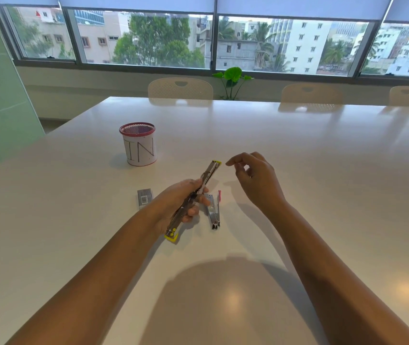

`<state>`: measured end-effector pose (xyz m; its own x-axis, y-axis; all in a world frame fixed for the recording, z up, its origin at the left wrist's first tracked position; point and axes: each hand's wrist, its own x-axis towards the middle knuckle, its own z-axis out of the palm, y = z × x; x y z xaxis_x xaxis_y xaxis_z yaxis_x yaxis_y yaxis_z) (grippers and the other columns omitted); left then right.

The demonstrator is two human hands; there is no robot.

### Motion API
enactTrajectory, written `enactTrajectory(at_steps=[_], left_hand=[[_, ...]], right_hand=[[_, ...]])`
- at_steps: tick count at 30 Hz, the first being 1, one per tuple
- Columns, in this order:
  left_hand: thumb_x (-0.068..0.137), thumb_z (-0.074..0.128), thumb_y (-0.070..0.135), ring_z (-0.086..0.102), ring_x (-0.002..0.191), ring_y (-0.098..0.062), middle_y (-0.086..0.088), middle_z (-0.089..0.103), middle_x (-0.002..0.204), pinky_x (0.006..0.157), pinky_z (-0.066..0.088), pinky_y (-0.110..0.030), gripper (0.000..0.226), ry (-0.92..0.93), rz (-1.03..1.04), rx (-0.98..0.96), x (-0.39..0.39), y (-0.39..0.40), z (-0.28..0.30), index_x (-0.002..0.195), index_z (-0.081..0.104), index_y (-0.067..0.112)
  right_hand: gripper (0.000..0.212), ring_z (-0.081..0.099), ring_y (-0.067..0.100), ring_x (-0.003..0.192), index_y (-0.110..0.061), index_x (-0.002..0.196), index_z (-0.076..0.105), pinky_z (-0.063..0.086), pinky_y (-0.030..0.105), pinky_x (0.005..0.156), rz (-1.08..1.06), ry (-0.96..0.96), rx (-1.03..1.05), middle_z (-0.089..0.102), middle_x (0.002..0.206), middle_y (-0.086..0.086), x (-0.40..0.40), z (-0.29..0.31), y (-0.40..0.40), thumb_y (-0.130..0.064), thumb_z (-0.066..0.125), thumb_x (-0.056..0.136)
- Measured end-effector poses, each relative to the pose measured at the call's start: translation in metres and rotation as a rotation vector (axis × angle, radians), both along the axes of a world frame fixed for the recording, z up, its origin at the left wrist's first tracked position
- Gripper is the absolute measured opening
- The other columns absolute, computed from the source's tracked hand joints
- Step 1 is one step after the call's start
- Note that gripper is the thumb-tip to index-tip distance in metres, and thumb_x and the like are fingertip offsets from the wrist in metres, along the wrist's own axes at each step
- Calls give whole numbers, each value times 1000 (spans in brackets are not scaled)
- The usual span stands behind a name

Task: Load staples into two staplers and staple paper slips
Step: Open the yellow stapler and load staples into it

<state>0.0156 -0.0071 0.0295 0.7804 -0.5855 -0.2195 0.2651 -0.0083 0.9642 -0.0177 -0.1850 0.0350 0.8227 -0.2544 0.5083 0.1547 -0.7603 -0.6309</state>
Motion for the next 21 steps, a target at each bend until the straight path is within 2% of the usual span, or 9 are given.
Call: enactTrajectory(at_steps=[3,8,10,13,18,20,21], left_hand=[[97,35,24,35,29,-5,0,56,57,30,25,-11,27,33,44,-5,0,1,1,80,50,9],[95,36,16,34,28,-4,1,56,50,28,25,-11,21,124,138,-113,5,1,-1,78,47,9],[93,37,14,34,27,-4,0,54,48,28,25,-10,19,174,176,-162,8,1,0,78,46,10],[93,37,15,33,26,-3,1,52,46,28,26,-9,17,204,201,-207,10,3,0,79,44,10],[95,35,13,35,27,-4,-6,46,60,30,29,-9,18,180,321,-245,7,0,6,80,44,12],[95,37,10,40,28,-4,-7,47,58,31,36,-11,19,171,394,-262,5,-2,7,79,47,9],[94,39,9,43,29,-5,-7,49,53,33,41,-12,18,175,419,-276,4,-2,7,79,48,7]], right_hand=[[20,46,2,64,-20,98,67,31,10,57,5,0,7,51,94,-4,0,0,1,-13,49,94],[17,52,4,67,-21,105,65,37,9,62,67,30,-47,51,99,-4,-3,1,6,-22,59,89],[29,55,8,73,-22,110,62,44,12,68,160,69,-132,51,104,-4,-5,2,12,-32,66,83],[40,53,6,76,-25,115,59,52,22,74,299,131,-227,48,110,-6,-10,2,22,-36,70,78],[68,49,8,80,-27,124,42,48,22,73,438,223,-234,46,104,-9,-15,-1,43,-40,78,69],[74,47,6,80,-25,125,39,41,18,67,485,210,-231,48,102,-13,-17,-5,52,-40,81,66],[74,45,6,81,-24,124,38,37,15,66,498,189,-238,50,107,-12,-17,-7,56,-40,81,66]])
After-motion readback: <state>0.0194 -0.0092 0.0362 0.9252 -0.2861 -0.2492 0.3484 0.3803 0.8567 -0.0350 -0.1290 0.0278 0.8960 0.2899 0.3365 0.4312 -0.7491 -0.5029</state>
